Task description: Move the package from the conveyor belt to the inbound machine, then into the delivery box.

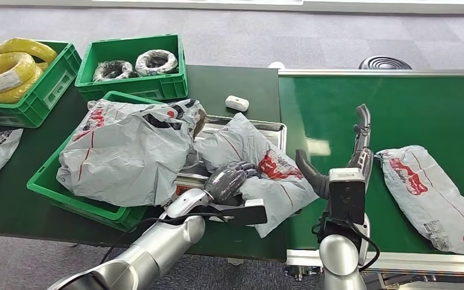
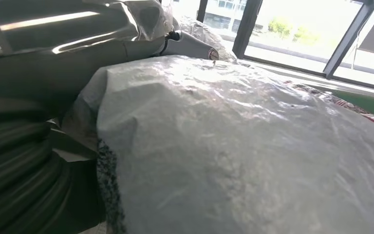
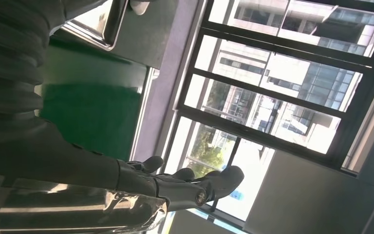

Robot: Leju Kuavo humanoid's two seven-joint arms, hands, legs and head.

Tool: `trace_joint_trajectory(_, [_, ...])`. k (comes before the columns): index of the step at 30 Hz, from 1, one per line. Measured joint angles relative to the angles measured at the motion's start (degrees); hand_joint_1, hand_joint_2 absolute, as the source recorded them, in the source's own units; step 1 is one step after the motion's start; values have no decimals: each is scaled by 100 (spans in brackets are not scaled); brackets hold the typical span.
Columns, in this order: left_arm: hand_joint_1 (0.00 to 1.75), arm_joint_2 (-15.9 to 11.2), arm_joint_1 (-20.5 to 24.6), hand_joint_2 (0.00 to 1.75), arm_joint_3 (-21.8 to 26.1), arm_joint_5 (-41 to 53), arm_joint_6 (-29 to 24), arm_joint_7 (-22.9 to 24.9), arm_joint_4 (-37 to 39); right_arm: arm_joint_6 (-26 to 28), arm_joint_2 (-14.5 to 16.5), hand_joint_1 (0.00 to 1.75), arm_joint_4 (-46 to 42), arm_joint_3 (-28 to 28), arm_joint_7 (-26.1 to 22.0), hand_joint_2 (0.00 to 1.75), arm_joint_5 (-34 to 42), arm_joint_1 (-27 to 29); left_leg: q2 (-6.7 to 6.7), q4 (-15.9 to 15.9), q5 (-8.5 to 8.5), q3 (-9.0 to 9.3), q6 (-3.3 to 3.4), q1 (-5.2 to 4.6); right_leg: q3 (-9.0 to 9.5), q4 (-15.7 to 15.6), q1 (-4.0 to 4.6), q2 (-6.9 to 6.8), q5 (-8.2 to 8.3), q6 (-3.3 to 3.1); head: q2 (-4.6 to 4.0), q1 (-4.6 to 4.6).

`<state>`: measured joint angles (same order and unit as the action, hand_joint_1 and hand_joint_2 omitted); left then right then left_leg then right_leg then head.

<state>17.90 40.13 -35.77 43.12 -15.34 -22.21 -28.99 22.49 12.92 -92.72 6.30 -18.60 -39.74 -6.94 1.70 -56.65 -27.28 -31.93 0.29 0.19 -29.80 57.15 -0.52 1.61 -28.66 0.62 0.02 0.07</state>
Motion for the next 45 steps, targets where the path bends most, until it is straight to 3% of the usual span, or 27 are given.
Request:
trace_joint_trajectory(9, [175, 0, -32, 175, 136, -50, 8, -45, -11, -3, 0, 0, 25, 32, -1, 175, 5, -15, -1, 0, 0, -1, 0, 0, -1, 0, 0, 1, 0, 0, 0, 2])
trace_joint_trajectory(12, [175, -12, -75, 175, 267, -425, 59, -265, -102, -11, 0, 0, 43, 43, -4, 175, 11, -19, -1, 0, 0, -2, 0, 0, -2, 1, 0, 1, 1, -1, 0, 1])
trace_joint_trajectory(16, [175, -144, -198, 175, 841, -1627, 130, -568, -765, -6, 0, 0, 102, 60, -13, 175, 22, -51, -4, 0, 5, -19, -4, 0, -23, 9, 0, 4, 3, -3, 0, 0])
trace_joint_trajectory(20, [173, -461, -127, 175, 1702, -2643, 129, -505, -1893, 50, -1, 0, 230, 81, -92, 175, 100, -74, -10, 0, 8, -32, -7, 2, -47, 19, 1, 12, 4, -5, 0, 0])
trace_joint_trajectory(24, [174, -761, 55, 175, 2448, -2926, 125, -300, -2943, 166, -16, 0, 396, 106, -219, 175, 235, -73, -11, 0, 10, -48, -11, 5, -67, 24, 3, 12, 4, -5, -2, 0])
trace_joint_trajectory(28, [174, -910, 187, 175, 2906, -2968, 20, -267, -3626, 218, -33, 0, 510, 146, -234, 175, 288, -70, -10, 0, 10, -61, -11, 5, -78, 25, 2, 11, 3, -5, 0, 1])
trace_joint_trajectory(39, [174, -987, 17, 175, 3104, -3065, -305, -417, -4585, 250, -33, 0, 614, 174, -213, 175, 289, 15, -9, -2, 10, -73, -11, 2, -90, 24, -3, 11, 4, -5, 0, 1])
trace_joint_trajectory(45, [171, -1032, 25, 175, 3270, -2435, -1265, -337, -4681, 248, -31, 0, 621, 185, -180, 175, 246, 65, -9, -1, 10, -74, -11, 4, -95, 24, 0, 11, 4, -6, 0, 1])
